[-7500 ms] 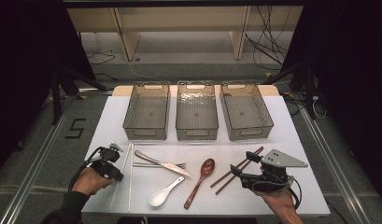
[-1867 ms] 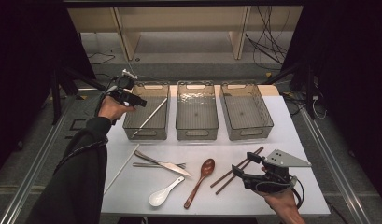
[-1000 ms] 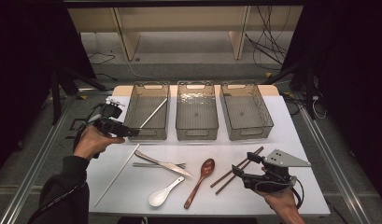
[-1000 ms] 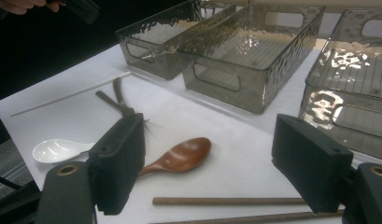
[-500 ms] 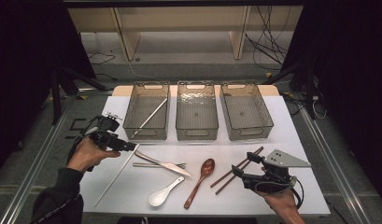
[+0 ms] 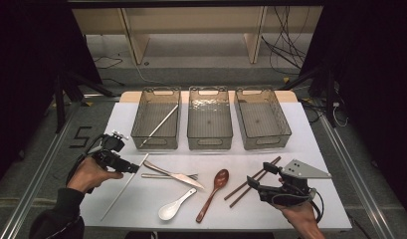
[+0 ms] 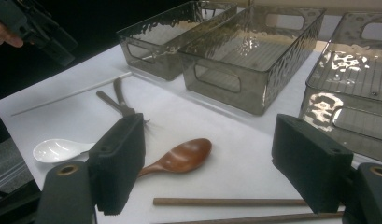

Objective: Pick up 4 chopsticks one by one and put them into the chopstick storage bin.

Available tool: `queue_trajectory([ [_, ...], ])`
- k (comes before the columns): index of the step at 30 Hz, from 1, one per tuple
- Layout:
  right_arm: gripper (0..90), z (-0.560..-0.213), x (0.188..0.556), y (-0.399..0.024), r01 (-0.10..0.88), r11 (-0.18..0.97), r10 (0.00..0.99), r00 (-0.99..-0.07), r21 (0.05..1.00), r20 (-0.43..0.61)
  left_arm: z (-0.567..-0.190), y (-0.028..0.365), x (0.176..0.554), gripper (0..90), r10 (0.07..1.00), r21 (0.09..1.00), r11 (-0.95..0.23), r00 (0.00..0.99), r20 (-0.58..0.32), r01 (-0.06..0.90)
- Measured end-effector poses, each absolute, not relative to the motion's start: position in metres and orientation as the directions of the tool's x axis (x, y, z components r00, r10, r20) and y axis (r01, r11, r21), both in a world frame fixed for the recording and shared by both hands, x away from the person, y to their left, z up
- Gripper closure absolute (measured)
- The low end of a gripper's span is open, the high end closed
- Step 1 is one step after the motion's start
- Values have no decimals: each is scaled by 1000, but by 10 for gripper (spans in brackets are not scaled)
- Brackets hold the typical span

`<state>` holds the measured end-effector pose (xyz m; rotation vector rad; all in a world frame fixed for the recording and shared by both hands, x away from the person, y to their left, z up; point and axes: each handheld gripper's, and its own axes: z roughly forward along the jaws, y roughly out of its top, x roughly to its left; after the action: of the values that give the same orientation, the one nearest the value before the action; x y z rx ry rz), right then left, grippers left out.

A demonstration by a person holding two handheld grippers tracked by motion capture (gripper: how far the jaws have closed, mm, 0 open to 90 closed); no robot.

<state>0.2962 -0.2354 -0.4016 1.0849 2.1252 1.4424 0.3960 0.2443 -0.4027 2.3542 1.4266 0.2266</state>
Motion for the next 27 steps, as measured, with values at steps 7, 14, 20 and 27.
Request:
queue_trajectory([
  [7, 267, -402, 296, -235, 396, 188, 753, -646, 898, 127, -415, 247, 391, 185, 880, 354, -430, 474, -43, 830],
  [14, 267, -401, 296, -235, 395, 190, 753, -646, 899, 125, -425, 245, 388, 280, 872, 306, -458, 488, -28, 835],
  [20, 268, -401, 296, -236, 396, 189, 753, -646, 899, 126, -435, 245, 386, 395, 873, 260, -466, 488, -23, 846],
  [27, 267, -401, 296, -235, 396, 192, 753, -646, 898, 123, -448, 247, 387, 531, 869, 225, -474, 493, -35, 852],
])
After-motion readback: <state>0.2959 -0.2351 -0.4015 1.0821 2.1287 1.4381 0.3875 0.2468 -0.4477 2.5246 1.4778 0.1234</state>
